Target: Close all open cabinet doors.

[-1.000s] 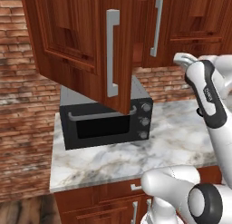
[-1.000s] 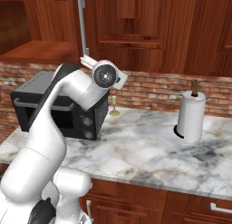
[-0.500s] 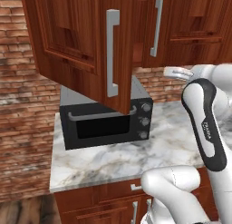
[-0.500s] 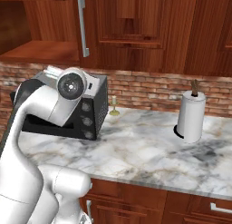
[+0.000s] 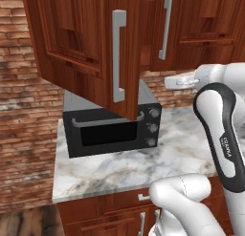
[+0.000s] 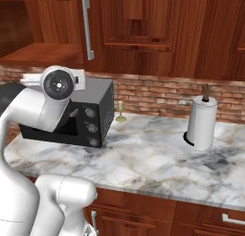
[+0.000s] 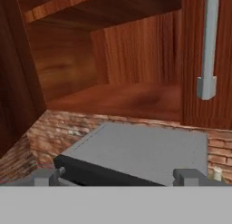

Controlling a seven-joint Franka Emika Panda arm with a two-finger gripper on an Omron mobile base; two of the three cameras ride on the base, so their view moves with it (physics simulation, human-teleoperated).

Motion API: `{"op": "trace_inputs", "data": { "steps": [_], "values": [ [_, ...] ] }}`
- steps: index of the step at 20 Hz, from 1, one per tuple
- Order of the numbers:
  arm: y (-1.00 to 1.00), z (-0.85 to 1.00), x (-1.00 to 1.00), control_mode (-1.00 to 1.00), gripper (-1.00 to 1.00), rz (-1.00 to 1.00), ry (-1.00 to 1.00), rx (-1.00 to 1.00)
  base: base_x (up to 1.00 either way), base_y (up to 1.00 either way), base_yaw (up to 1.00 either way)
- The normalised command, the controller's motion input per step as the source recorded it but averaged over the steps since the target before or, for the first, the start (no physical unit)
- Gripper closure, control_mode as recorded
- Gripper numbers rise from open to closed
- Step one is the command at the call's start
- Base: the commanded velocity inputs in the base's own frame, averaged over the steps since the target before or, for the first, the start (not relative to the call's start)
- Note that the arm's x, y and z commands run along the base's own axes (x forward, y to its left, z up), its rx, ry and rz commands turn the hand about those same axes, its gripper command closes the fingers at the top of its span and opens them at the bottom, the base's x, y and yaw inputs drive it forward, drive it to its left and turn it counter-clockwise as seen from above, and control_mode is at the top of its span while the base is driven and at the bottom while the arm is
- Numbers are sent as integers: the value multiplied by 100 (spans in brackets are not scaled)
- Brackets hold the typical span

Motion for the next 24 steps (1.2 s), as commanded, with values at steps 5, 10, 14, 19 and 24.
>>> {"op": "trace_inputs", "data": {
  "steps": [5, 10, 14, 19, 24],
  "values": [
    [40, 48, -31, -100, -100, 25, -15, -29, 0, 0, 0],
    [36, 21, -61, -100, -100, 22, -25, -30, 0, 0, 0],
    [69, -21, -64, -100, -100, 23, -32, -34, 0, 0, 0],
    [54, -23, -60, -100, -100, 19, -41, -38, 0, 0, 0],
    [25, -1, -72, -100, -100, 7, -45, -34, 0, 0, 0]
  ]
}}
